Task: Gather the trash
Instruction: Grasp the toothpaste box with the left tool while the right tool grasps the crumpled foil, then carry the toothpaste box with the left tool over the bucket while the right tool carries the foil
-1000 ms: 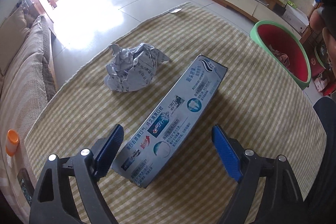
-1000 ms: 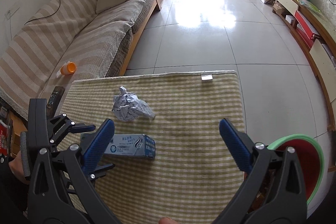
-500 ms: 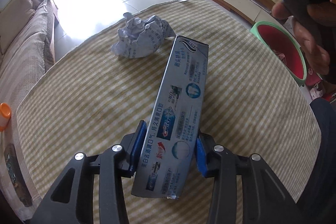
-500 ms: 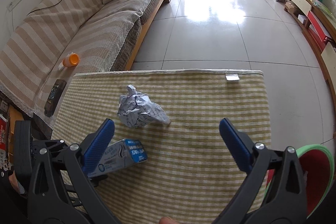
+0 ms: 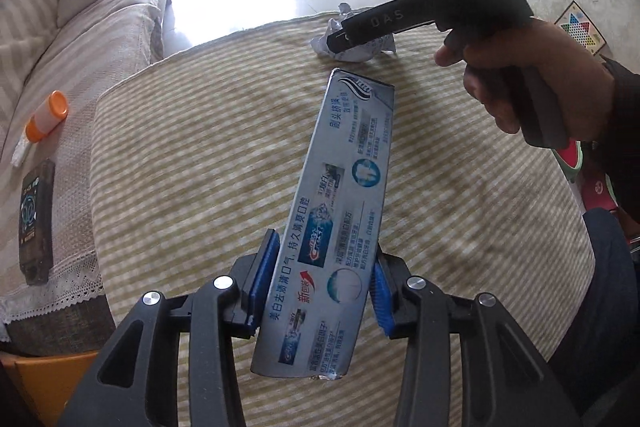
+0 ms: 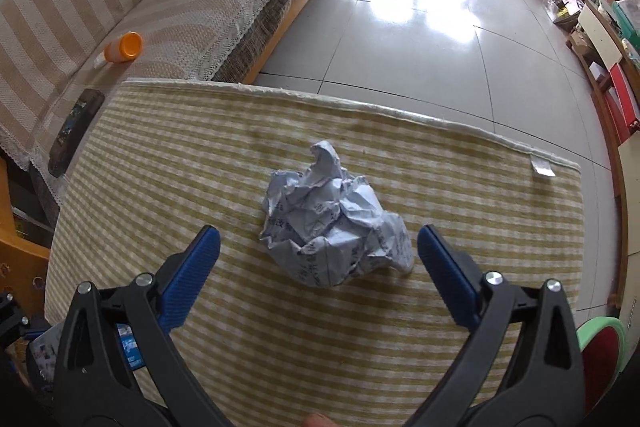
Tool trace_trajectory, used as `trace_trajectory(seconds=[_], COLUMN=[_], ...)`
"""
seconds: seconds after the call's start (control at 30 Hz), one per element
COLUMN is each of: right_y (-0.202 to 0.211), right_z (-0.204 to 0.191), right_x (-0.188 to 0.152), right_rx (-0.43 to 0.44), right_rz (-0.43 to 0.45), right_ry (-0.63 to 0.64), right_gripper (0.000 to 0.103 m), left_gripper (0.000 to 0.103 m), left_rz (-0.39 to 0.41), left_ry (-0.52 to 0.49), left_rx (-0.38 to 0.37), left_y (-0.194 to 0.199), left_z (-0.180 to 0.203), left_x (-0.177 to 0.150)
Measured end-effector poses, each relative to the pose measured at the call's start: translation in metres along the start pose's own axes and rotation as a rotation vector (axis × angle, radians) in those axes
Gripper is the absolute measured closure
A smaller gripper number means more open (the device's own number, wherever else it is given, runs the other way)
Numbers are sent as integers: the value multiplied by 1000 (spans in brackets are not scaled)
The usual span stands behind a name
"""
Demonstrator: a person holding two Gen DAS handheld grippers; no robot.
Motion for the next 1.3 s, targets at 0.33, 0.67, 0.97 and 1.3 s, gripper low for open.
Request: trace_trajectory(seconds=[0.33, 0.67, 0.97, 1.3], right_y=[7, 71, 149, 195], right_z=[7, 34, 115, 245], right_x=[-4, -55, -123, -208], right_rx=[-57, -37, -36, -73], right_rz=[1, 99, 215, 270], right_ry=[-14, -113, -285, -517], right_gripper=[49, 49, 49, 49], left_gripper=[69, 69, 69, 69], left_rz=[20, 77, 112, 161], left_ry=[19, 16, -99, -217], left_rx=[25, 2, -52, -225], left_y=[13, 31, 36, 49], left_z=[3, 40, 134, 281], left_x=[9, 32, 70, 137])
Point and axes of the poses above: each gripper's, at about its wrist camera, not at the fingertips, and y roughly against the way its jaws point, z to its right, x to its top, the point moved 9 cm from there along -y, roughly the way its jaws point, and after that the axes turned 15 degrees about -z, right-handed, at the moved point
